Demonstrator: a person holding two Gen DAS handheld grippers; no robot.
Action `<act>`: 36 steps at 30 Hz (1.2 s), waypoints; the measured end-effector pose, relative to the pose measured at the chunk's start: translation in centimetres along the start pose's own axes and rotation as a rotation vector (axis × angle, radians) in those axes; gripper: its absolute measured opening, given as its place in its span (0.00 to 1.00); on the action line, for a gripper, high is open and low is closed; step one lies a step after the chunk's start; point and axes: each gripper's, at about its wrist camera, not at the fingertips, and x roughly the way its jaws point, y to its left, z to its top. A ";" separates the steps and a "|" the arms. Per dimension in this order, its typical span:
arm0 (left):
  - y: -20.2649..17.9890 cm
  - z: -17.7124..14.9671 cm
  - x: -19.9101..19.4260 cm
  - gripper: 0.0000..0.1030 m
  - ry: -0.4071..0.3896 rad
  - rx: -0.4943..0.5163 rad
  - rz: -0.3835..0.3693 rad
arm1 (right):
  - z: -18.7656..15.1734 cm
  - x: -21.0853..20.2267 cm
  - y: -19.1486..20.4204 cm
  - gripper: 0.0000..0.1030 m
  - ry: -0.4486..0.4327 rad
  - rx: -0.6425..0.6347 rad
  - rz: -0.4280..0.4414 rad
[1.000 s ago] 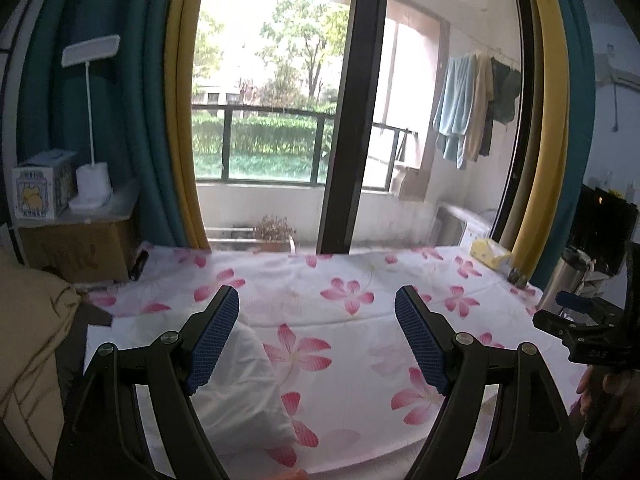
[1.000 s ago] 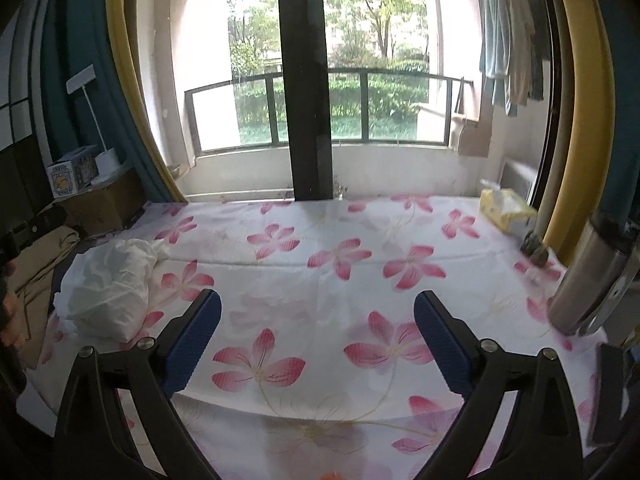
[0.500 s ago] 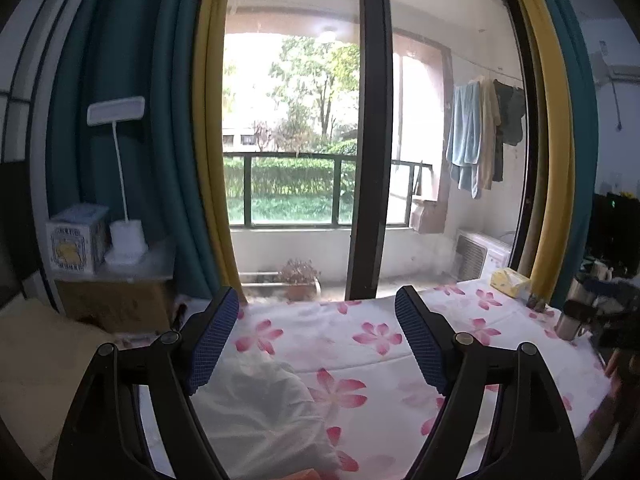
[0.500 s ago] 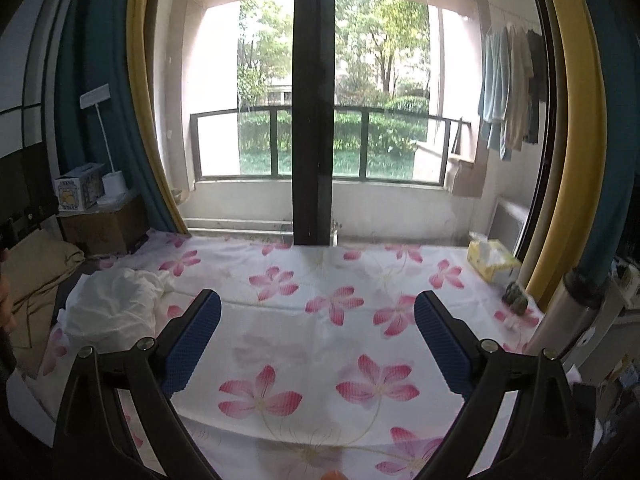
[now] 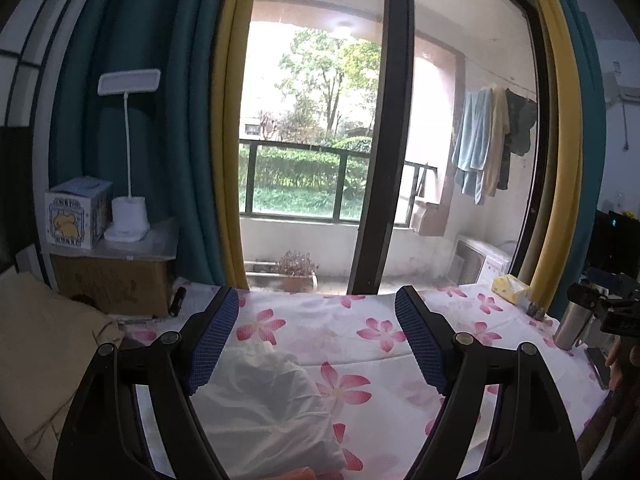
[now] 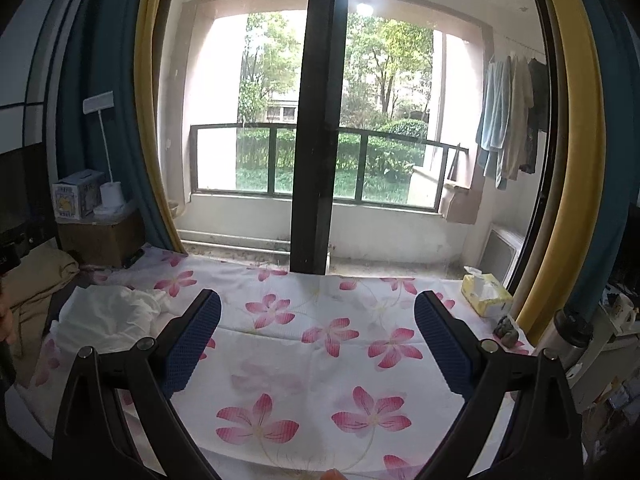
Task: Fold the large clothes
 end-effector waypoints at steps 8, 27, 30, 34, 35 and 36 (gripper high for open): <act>0.1 -0.3 1.5 0.81 0.022 0.003 0.011 | 0.0 1.5 -0.2 0.94 0.022 0.001 0.001; -0.3 -0.3 2.7 0.81 0.046 0.020 -0.004 | 0.2 2.6 -0.9 0.94 0.038 0.015 -0.006; -0.2 -0.3 2.7 0.81 0.044 0.020 -0.003 | 0.2 2.6 -1.0 0.94 0.038 0.015 -0.005; -0.3 -0.3 2.7 0.81 0.045 0.021 -0.003 | 0.2 2.6 -1.0 0.94 0.039 0.014 -0.005; -0.3 -0.4 2.7 0.81 0.045 0.022 -0.004 | 0.2 2.7 -1.0 0.94 0.040 0.014 -0.005; -0.4 -0.4 2.6 0.81 0.046 0.023 -0.005 | 0.2 2.7 -1.0 0.94 0.040 0.014 -0.005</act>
